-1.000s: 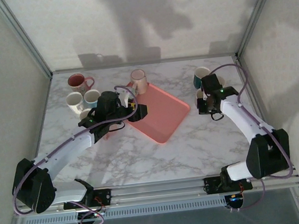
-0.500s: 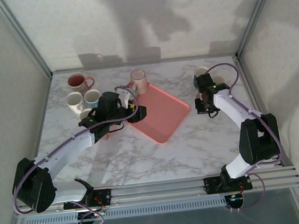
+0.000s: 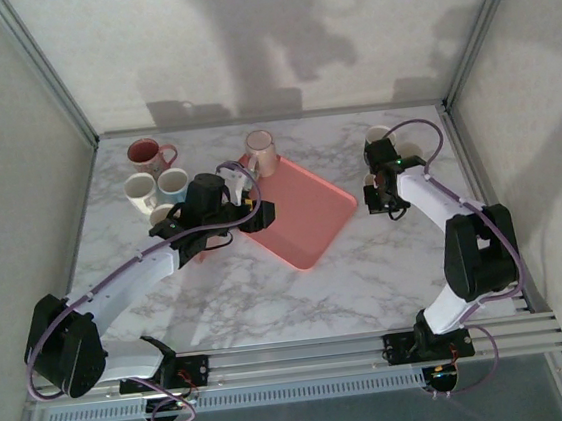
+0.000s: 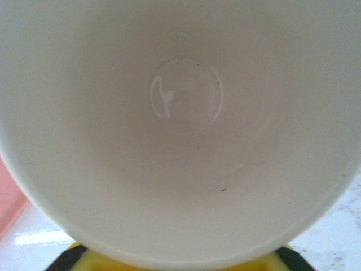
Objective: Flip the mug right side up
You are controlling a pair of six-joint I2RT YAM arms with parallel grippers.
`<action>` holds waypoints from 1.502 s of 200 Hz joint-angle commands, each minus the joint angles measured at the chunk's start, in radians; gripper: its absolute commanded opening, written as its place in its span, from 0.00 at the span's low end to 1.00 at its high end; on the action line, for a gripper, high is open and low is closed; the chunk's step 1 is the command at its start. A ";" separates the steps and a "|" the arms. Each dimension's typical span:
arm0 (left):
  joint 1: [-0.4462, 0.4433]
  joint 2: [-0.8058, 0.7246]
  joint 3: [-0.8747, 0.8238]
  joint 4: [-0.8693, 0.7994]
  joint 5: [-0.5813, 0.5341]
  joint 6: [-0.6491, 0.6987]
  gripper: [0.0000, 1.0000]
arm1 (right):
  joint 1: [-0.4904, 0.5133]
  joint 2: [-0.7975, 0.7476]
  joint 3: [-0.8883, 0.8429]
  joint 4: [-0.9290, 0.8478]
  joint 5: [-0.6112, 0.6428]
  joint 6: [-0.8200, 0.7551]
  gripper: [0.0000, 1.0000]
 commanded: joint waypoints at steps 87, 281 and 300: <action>0.007 -0.013 0.026 -0.034 -0.074 0.030 0.67 | -0.004 -0.244 -0.032 -0.066 -0.026 0.080 0.49; 0.046 0.424 0.463 -0.425 -0.426 -0.306 0.54 | -0.019 -0.493 -0.172 0.066 -0.323 0.150 0.59; 0.052 0.482 0.512 -0.455 -0.470 -0.310 0.54 | -0.020 -0.484 -0.176 0.086 -0.344 0.158 0.59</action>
